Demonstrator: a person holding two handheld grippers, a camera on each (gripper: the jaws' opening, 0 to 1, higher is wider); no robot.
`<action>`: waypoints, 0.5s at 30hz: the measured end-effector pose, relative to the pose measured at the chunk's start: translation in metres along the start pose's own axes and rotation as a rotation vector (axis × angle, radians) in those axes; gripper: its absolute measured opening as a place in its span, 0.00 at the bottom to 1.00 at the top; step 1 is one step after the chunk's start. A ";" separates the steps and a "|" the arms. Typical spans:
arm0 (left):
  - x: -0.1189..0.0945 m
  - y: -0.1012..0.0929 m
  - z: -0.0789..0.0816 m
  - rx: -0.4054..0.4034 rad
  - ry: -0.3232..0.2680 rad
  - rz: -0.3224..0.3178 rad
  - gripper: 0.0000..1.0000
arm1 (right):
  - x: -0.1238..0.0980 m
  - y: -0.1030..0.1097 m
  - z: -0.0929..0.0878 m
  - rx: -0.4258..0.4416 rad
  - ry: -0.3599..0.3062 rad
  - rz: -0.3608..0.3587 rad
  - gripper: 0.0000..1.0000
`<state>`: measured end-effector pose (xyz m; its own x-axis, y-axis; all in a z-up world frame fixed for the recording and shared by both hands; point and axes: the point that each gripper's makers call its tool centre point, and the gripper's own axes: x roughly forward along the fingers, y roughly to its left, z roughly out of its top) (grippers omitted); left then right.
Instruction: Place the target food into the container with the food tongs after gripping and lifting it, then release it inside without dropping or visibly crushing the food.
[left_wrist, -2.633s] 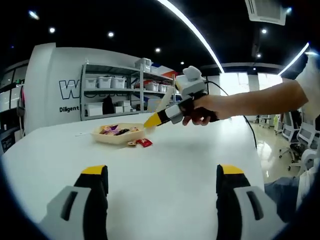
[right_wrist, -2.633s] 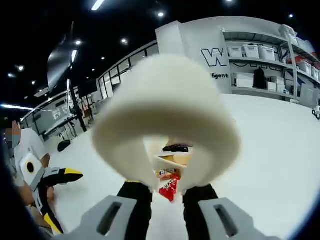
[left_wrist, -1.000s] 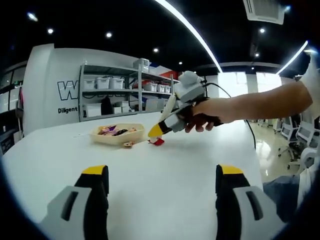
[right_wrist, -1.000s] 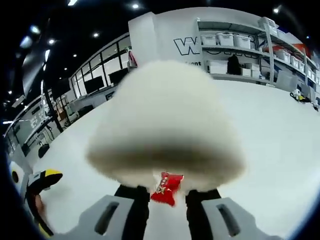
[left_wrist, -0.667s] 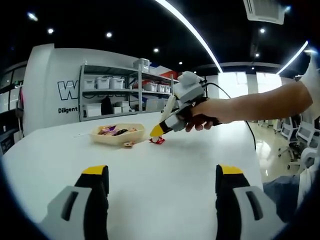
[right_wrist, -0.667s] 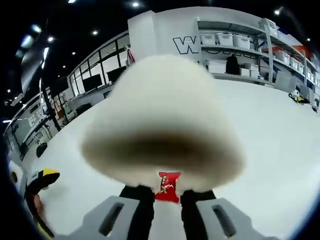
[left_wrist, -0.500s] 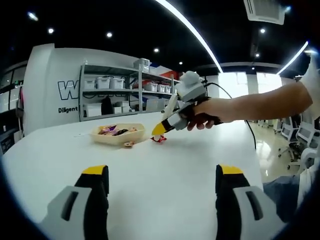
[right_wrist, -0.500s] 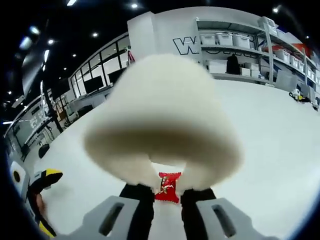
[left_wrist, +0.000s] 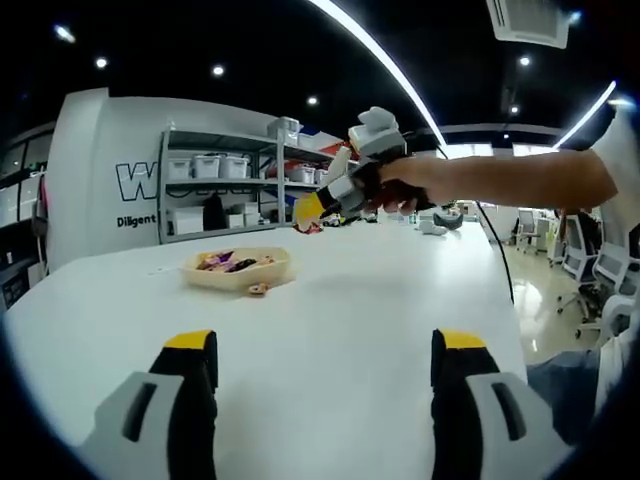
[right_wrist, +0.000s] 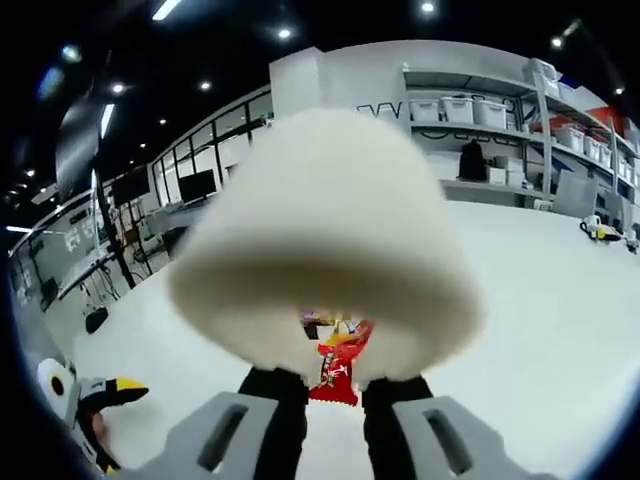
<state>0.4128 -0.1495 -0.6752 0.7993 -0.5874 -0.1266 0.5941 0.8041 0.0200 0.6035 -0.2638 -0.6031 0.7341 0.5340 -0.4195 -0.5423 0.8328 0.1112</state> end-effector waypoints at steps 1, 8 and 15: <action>0.000 0.000 0.000 0.001 0.001 0.001 0.87 | 0.001 0.001 0.003 -0.006 -0.003 0.000 0.14; 0.000 0.000 0.000 0.003 -0.003 0.002 0.87 | 0.019 0.002 0.012 -0.025 0.009 0.002 0.14; -0.001 0.002 0.000 0.012 -0.005 0.007 0.87 | 0.055 -0.005 0.000 -0.018 0.055 -0.006 0.14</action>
<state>0.4134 -0.1476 -0.6752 0.8038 -0.5824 -0.1215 0.5897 0.8070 0.0331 0.6463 -0.2382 -0.6271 0.7141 0.5199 -0.4688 -0.5458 0.8328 0.0923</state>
